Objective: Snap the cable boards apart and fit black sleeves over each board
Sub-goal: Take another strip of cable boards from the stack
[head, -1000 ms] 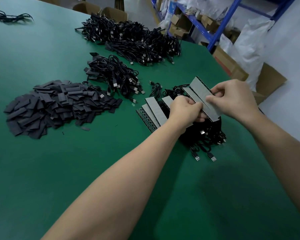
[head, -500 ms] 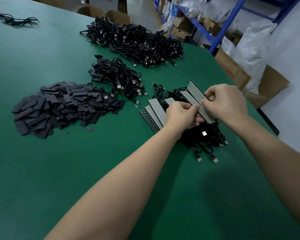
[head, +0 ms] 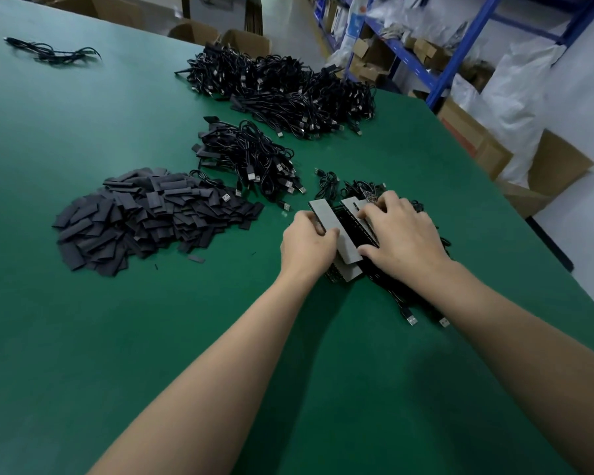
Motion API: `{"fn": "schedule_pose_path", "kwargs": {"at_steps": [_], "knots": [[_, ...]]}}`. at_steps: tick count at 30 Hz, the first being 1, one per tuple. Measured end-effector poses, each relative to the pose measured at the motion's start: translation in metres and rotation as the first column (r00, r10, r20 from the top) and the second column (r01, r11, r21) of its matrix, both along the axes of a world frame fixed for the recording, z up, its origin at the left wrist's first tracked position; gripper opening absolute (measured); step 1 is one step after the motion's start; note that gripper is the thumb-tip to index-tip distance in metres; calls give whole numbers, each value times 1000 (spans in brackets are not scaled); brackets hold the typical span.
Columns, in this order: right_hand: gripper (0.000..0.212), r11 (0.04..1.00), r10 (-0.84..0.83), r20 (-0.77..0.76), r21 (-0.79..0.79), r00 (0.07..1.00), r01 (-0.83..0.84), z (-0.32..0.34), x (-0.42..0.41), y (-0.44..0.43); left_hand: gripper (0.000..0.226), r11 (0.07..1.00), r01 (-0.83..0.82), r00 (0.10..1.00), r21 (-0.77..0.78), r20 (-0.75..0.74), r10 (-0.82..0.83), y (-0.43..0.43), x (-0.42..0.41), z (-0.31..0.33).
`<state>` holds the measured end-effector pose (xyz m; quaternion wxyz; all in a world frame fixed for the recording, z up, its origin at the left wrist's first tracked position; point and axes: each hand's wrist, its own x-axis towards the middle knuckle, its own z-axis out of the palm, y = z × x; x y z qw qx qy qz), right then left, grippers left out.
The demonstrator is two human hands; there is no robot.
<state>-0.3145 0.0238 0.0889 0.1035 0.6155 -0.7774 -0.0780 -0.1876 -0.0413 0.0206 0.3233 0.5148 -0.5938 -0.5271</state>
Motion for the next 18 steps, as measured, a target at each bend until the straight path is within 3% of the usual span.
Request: {"fn": "schedule_pose_path", "kwargs": {"at_steps": [2, 9, 15, 18], "knots": [[45, 1000, -10, 39, -6, 999, 11, 1, -2, -2, 42, 999, -15, 999, 51, -31, 16, -1, -4, 6], [45, 994, 0, 149, -106, 989, 16, 17, -17, -6, 17, 993, 93, 996, 77, -21, -92, -3, -24, 31], [46, 993, 48, 116, -109, 992, -35, 29, -38, -6, 17, 993, 84, 965, 88, -256, -59, -12, -32, 67], [22, 986, 64, 161, -164, 985, -37, 34, -43, -3, 18, 994, 103, 911, 36, -404, -80, -12, -26, 101]]}}
